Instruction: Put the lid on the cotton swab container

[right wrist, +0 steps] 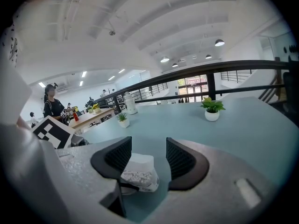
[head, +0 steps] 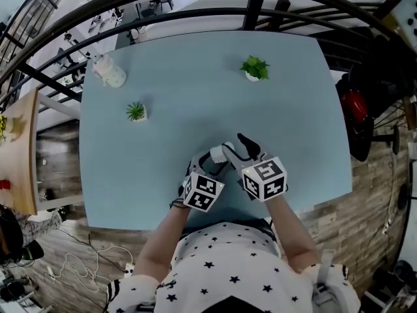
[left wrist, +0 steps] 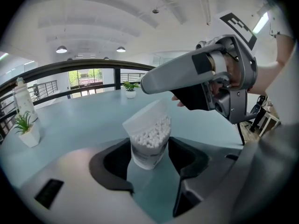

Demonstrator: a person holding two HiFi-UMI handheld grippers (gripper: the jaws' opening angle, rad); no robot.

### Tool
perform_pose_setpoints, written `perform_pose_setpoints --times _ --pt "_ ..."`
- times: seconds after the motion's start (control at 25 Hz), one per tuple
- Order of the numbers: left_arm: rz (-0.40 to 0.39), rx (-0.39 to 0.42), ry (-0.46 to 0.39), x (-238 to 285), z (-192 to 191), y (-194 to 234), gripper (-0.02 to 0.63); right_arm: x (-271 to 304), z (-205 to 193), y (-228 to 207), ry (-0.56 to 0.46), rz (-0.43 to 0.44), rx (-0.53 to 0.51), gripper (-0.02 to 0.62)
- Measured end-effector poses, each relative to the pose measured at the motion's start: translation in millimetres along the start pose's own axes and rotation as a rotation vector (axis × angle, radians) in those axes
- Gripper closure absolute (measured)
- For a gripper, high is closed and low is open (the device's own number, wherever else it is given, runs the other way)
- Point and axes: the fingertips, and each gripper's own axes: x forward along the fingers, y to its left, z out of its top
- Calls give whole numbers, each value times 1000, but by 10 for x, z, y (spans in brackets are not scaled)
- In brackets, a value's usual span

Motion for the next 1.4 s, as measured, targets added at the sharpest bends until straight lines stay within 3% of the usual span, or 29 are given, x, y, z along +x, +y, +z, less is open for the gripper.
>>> perform_pose_setpoints --times 1.0,1.4 --pt "3 1 6 28 -1 11 360 23 -311 8 77 11 8 380" --pt "9 2 4 30 -17 16 360 48 -379 -40 133 15 88 345"
